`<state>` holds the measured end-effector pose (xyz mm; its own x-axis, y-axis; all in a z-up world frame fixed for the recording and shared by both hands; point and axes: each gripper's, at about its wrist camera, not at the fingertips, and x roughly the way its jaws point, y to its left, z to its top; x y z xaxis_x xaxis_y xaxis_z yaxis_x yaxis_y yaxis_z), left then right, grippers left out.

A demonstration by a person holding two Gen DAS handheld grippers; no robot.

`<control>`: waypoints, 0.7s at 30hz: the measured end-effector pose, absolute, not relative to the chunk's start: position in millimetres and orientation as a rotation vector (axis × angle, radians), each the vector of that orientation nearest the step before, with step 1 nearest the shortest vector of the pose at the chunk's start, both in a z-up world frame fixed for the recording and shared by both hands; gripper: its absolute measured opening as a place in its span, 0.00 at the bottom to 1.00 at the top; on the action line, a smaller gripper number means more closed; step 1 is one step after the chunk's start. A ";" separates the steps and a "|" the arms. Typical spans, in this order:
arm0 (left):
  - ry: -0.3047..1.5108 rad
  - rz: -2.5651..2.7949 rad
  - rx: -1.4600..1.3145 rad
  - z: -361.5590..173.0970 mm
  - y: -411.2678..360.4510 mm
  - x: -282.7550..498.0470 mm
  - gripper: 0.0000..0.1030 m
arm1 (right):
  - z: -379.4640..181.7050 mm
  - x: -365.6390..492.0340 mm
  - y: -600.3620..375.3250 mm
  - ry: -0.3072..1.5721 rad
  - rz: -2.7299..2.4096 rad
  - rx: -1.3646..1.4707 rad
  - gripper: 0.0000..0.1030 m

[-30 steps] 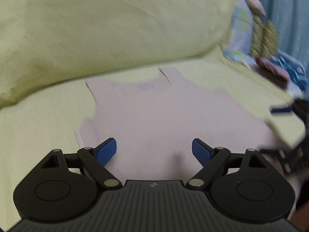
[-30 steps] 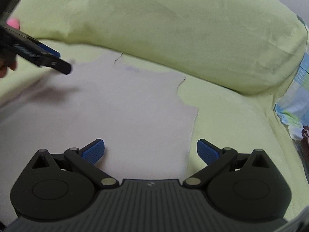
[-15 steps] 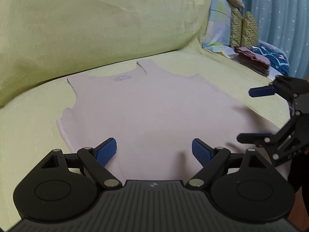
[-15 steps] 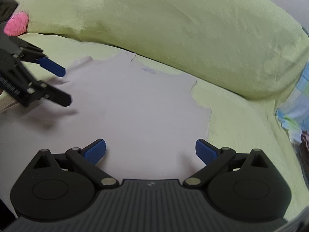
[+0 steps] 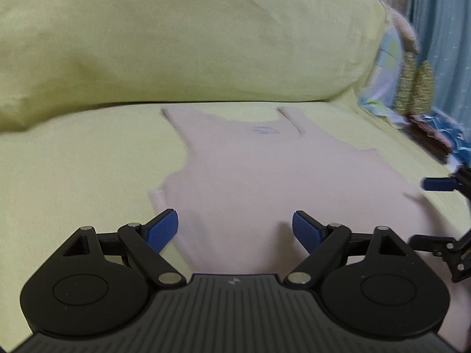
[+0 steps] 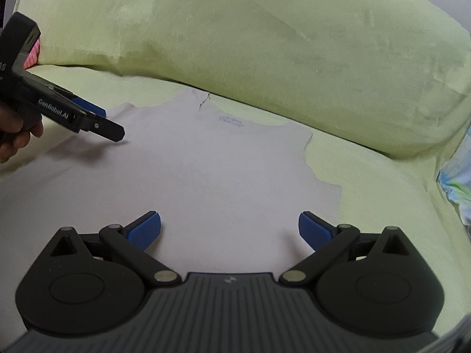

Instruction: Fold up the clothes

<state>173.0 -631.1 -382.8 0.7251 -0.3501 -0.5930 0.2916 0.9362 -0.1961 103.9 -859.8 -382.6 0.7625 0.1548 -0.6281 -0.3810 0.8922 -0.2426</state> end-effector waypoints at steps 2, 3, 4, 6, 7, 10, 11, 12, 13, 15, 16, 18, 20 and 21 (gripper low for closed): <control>0.661 -0.311 -0.128 -378.0 -623.5 174.8 0.84 | -387.4 108.3 -865.3 0.647 0.279 -0.354 0.96; 0.637 -0.324 -0.156 -374.9 -621.8 174.5 0.84 | -388.1 110.0 -868.5 0.646 0.274 -0.333 0.96; 0.612 -0.345 -0.171 -371.1 -622.1 174.5 0.84 | -388.2 110.9 -869.4 0.644 0.268 -0.327 0.96; 0.571 -0.410 -0.179 -365.0 -628.3 176.5 0.84 | -388.5 112.7 -871.2 0.640 0.257 -0.313 0.96; 0.584 -0.448 -0.190 -365.3 -631.9 180.3 0.84 | -388.8 113.0 -871.1 0.638 0.255 -0.310 0.96; 0.693 -0.453 -0.197 -378.5 -637.1 194.0 0.84 | -390.2 112.4 -868.4 0.635 0.254 -0.308 0.97; 0.696 -0.435 -0.175 -381.2 -636.6 193.9 0.83 | -390.7 112.5 -868.4 0.635 0.254 -0.307 0.97; 0.699 -0.418 -0.153 -384.0 -636.1 193.7 0.83 | -391.1 113.0 -868.8 0.634 0.254 -0.305 0.97; 0.701 -0.400 -0.137 -385.9 -635.0 193.4 0.82 | -391.4 113.7 -869.5 0.633 0.254 -0.303 0.97; 0.698 -0.360 -0.153 -384.2 -628.9 192.3 0.79 | -392.0 114.2 -871.8 0.632 0.253 -0.298 0.97; 0.693 -0.355 -0.174 -383.8 -625.3 191.7 0.79 | -392.2 114.0 -872.9 0.632 0.252 -0.295 0.97; 0.687 -0.355 -0.199 -384.2 -623.5 191.1 0.79 | -391.7 112.5 -874.2 0.633 0.250 -0.288 0.97; 0.678 -0.363 -0.201 -385.5 -625.6 191.3 0.79 | -391.0 113.0 -873.9 0.633 0.247 -0.283 0.97; 0.675 -0.364 -0.199 -386.7 -626.4 191.7 0.79 | -390.2 112.5 -873.1 0.630 0.248 -0.282 0.97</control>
